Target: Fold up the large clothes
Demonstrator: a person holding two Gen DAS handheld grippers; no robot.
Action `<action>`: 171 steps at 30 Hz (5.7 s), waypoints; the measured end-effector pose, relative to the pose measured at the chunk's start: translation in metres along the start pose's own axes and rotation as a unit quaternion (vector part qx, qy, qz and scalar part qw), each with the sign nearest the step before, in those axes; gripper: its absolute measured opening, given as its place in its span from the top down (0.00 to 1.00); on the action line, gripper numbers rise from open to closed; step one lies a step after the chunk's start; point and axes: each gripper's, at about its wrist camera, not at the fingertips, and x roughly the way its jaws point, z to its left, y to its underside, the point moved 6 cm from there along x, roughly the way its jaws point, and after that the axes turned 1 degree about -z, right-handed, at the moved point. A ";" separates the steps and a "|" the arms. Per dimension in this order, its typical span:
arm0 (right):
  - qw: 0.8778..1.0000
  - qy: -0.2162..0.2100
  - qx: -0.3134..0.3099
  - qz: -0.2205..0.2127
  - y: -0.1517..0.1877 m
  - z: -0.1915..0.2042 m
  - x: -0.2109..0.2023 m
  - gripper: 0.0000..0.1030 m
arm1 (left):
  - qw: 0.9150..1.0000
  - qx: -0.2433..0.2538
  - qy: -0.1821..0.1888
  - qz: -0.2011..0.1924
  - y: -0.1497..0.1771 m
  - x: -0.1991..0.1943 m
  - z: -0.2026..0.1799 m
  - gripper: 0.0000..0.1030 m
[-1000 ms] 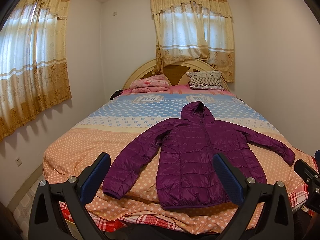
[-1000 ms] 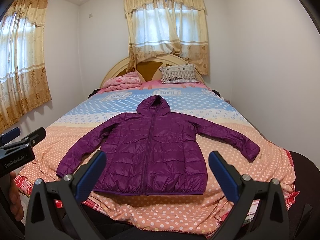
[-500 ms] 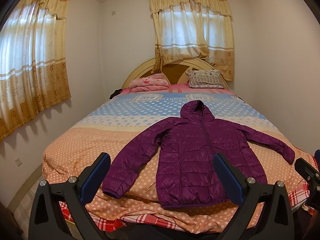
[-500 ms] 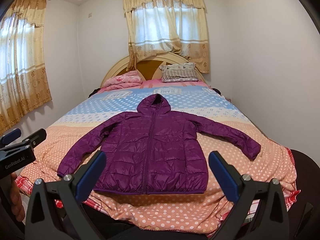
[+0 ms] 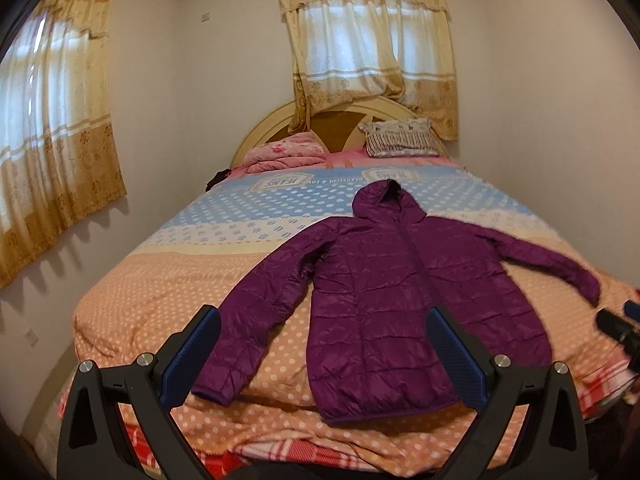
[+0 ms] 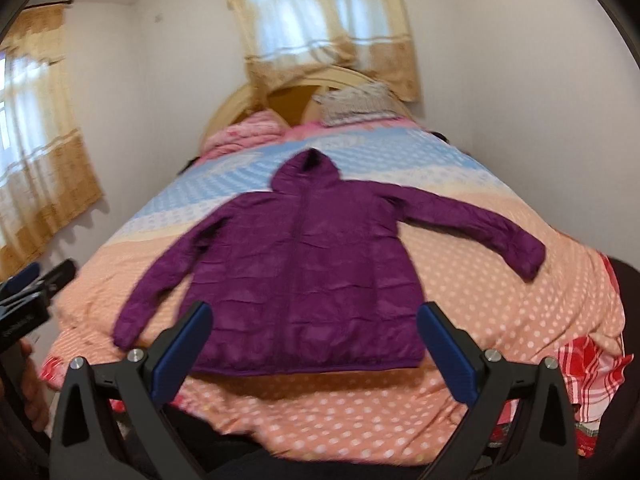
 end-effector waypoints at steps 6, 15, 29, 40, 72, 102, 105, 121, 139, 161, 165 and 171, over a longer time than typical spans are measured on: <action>0.995 0.080 0.055 0.022 -0.003 -0.091 0.044 0.00 | 0.999 0.042 -0.018 0.018 -0.004 0.076 -0.007 0.01; 0.968 0.198 0.142 0.067 -0.034 -0.222 0.096 0.07 | 0.997 0.054 -0.035 0.052 -0.011 0.192 -0.015 0.01; 0.935 0.237 0.221 0.143 -0.036 -0.317 0.171 0.38 | 0.989 0.065 -0.077 0.110 0.000 0.314 -0.017 0.01; 0.957 0.230 0.144 0.101 -0.082 -0.299 0.174 0.85 | 0.986 0.062 -0.083 0.129 -0.007 0.355 -0.006 0.01; 0.983 -0.022 -0.153 0.100 -0.107 0.086 0.341 0.78 | 0.986 0.028 -0.093 0.132 -0.012 0.375 0.053 0.01; 0.985 0.140 0.001 0.101 -0.069 -0.175 0.304 0.08 | 0.972 0.061 0.129 0.185 -0.032 0.410 -0.173 0.81; 0.981 0.159 -0.021 0.110 -0.070 -0.172 0.312 0.06 | 0.980 0.062 0.107 0.154 -0.046 0.403 -0.155 0.83; 0.988 0.124 -0.006 0.096 -0.069 -0.177 0.299 0.19 | 0.983 0.121 -0.024 0.134 -0.024 0.416 -0.104 0.43; 0.992 0.009 -0.065 0.108 -0.122 -0.053 0.417 0.56 | 0.981 0.097 -0.088 0.145 -0.020 0.461 -0.093 0.18; 0.988 0.038 -0.097 0.118 -0.105 -0.048 0.428 0.55 | 0.982 0.063 -0.065 0.163 -0.010 0.469 -0.088 0.09; 0.987 0.041 -0.100 0.118 -0.105 -0.048 0.428 0.55 | 0.983 0.062 -0.064 0.164 -0.010 0.469 -0.088 0.09; 0.986 0.045 -0.104 0.118 -0.105 -0.047 0.429 0.54 | 0.983 0.061 -0.063 0.165 -0.010 0.469 -0.088 0.09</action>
